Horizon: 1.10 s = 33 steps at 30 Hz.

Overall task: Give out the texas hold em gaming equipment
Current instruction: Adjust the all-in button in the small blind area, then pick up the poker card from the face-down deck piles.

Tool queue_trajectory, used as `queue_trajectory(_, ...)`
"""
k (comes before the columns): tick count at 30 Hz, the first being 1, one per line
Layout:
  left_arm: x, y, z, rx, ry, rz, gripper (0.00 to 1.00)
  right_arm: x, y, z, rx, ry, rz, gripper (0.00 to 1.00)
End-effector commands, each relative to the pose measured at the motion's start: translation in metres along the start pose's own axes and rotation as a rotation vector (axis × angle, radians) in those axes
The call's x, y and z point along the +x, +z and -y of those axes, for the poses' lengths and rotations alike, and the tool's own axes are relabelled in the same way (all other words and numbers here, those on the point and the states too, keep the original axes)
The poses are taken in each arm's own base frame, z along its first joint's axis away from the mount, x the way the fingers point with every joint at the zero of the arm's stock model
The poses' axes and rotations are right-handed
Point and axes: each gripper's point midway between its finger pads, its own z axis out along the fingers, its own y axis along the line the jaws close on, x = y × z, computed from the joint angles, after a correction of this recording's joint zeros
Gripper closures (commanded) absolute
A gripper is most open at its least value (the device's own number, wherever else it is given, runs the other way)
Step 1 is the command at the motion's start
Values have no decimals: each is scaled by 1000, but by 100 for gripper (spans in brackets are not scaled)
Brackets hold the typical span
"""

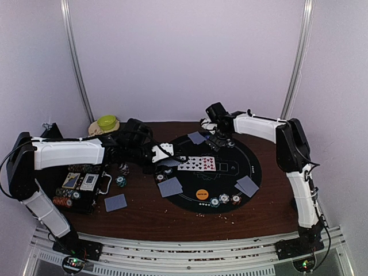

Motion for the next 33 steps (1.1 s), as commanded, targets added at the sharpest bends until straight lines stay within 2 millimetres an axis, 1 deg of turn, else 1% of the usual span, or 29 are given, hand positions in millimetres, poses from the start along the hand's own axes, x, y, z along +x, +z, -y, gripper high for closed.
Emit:
queue_trajectory(1,-9,-1,-8,-26,3,33,44,-32,-86,73,28,141,169,0)
queue_trajectory(3,-8,-1,-7,-25,3,32,44,-37,-103,84,-4,184,220,0)
queue_trajectory(4,-9,-1,-7,-25,3,32,44,-40,-110,86,-30,206,248,0)
queue_trajectory(6,-9,-1,-8,-24,4,34,44,-47,-127,77,-142,218,318,0)
queue_trajectory(11,-10,-2,-7,-22,5,34,44,-62,-167,28,-462,205,519,0)
queue_trajectory(13,-9,-2,-6,-18,6,33,44,-65,-177,5,-604,199,561,0)
queue_trajectory(18,-10,-2,-5,-10,8,38,44,-62,-187,-47,-888,171,557,0)
queue_trajectory(20,-10,-2,-4,-8,9,39,44,-60,-189,-66,-965,154,549,0)
queue_trajectory(22,-10,-2,-4,-8,9,38,44,-60,-197,-86,-1035,113,549,0)
queue_trajectory(26,-9,-2,-4,-5,11,38,44,-58,-213,-115,-1137,34,551,0)
queue_trajectory(31,-9,-2,-3,-3,12,39,44,-58,-228,-140,-1213,-18,547,0)
queue_trajectory(33,-9,-1,-3,0,12,38,44,-60,-229,-148,-1211,-23,537,0)
